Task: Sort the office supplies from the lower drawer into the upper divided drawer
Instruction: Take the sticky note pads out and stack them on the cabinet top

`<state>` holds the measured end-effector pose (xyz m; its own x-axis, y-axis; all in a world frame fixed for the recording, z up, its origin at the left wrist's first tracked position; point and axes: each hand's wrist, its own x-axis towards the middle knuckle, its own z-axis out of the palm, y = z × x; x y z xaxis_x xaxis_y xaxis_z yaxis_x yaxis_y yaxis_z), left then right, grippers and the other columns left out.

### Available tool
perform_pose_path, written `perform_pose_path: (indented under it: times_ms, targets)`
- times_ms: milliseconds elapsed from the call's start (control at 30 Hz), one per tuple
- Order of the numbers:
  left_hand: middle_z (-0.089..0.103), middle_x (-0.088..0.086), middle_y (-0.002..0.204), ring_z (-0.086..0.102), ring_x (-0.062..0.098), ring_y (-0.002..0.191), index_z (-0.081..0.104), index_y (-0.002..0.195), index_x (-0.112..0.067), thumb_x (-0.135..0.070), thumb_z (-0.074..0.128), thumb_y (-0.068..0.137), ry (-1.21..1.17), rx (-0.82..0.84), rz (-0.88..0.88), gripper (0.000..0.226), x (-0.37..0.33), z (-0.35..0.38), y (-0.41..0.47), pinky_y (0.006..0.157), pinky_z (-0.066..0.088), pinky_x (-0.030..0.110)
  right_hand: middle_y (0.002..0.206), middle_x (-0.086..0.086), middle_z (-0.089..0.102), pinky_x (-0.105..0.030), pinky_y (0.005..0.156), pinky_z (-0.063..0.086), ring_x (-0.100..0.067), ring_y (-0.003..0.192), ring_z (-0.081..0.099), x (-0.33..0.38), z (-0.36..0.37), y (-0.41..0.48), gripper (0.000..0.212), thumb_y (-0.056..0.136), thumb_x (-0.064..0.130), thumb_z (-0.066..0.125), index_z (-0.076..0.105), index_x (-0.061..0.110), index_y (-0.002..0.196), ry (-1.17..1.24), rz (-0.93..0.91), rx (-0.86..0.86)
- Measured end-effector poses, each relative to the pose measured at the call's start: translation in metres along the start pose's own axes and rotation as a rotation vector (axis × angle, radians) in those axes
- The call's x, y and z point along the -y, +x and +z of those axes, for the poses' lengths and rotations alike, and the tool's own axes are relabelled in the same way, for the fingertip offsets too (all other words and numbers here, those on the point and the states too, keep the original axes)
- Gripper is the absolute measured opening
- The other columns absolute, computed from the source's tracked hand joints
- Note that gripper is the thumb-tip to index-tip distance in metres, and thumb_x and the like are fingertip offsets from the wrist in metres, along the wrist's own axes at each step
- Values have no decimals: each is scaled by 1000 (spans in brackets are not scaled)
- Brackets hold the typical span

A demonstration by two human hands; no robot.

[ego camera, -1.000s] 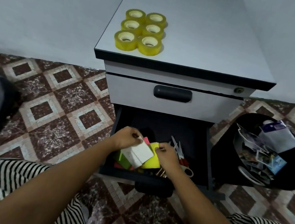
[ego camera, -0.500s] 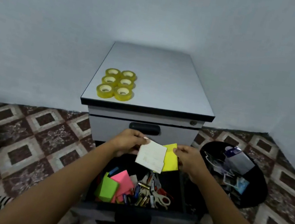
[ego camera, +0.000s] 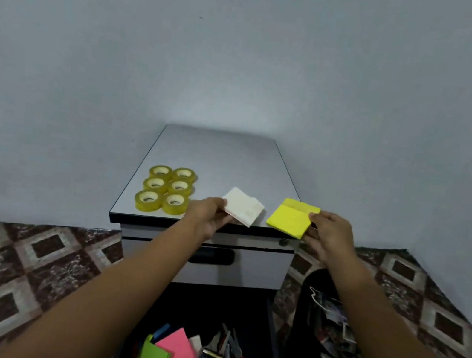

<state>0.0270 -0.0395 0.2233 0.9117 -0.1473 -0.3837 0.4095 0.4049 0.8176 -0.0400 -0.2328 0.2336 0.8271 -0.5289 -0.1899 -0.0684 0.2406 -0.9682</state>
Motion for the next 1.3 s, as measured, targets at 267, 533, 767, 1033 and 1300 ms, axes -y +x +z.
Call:
perform_pose_path:
  times_ms: [267, 533, 767, 1033, 1300]
  targets:
    - [56, 23, 108, 58, 30, 90, 46, 124, 9, 3, 45, 94, -28, -117, 13, 31, 19, 23, 9, 78, 50, 33, 127, -32, 49, -50, 92, 44, -43, 117, 52, -18, 25, 25, 18, 92, -12, 42, 46, 0, 79, 199, 128, -82]
    - [59, 15, 70, 57, 20, 55, 58, 85, 6, -1, 48, 92, 676, -19, 68, 14, 10, 10, 0, 46, 51, 24, 71, -17, 59, -34, 57, 53, -27, 58, 60, -22, 18, 36, 9, 89, 4, 58, 53, -3, 88, -297, -24, -163]
    - [57, 12, 117, 54, 26, 108, 61, 114, -8, -21, 50, 91, 1491, 6, 738, 28, 7, 5, 13, 86, 44, 31, 119, -24, 49, -35, 84, 42, -39, 110, 50, -31, 9, 32, 32, 93, 20, 53, 56, -1, 117, -925, -298, -196]
    - [45, 12, 138, 45, 28, 123, 48, 131, -8, -26, 42, 93, 1804, 153, 632, 43, 11, 5, 25, 98, 42, 39, 130, -13, 47, -38, 94, 37, -32, 121, 40, -30, 34, 21, 49, 95, 45, 44, 54, 10, 127, -1367, -548, -31]
    - [42, 17, 131, 39, 34, 120, 48, 131, -17, -43, 34, 97, 1964, -64, 730, 45, 24, 8, 26, 95, 37, 42, 128, -13, 45, -35, 89, 41, -33, 116, 43, -30, 28, 33, 30, 94, 14, 49, 54, 6, 122, -1653, -584, 61]
